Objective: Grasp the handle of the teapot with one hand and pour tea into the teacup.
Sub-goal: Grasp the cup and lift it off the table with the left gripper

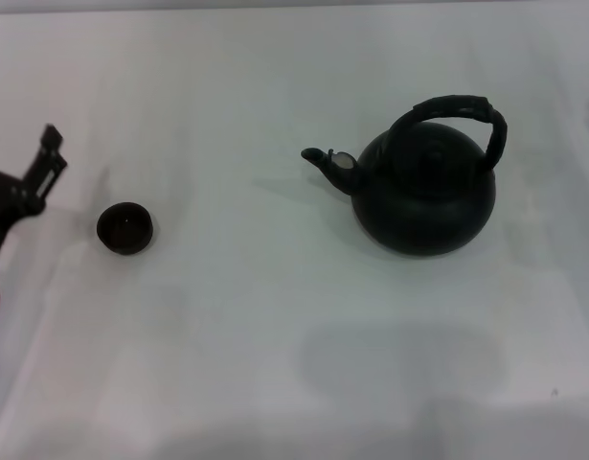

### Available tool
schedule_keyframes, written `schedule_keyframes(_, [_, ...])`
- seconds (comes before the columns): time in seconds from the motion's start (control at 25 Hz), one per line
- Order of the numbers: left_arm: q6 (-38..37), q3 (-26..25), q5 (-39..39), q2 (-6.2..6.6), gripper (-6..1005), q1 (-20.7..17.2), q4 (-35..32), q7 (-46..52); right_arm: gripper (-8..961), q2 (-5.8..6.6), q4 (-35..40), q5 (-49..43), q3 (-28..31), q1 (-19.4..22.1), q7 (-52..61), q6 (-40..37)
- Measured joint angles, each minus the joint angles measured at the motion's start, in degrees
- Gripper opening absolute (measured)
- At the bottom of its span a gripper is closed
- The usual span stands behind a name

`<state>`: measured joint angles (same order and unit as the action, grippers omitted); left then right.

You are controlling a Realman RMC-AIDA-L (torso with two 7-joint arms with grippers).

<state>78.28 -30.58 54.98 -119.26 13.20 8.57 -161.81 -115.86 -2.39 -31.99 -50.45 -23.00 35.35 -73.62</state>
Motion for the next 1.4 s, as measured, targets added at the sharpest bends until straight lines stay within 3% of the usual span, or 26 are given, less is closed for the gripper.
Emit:
schedule_keyframes(0.24, [2.2,0.0,-5.9,0.18,862,-3.0,-0.6,0.0,827,0.00,3.0,0.0,0.0,-0.4,0.0,2.5])
schedule_keyframes(0.52, [2.5,0.0,-11.0,0.03,862,-3.7,-3.0,0.0,827,-0.01,4.3,0.0,0.0,-1.6,0.0,5.2])
schedule_keyframes(1.4, [-2.5,0.0,-19.8,0.30,861,0.1,-5.3,0.0,827,-0.16,3.2,0.0,-0.1,-2.1,0.1,5.6])
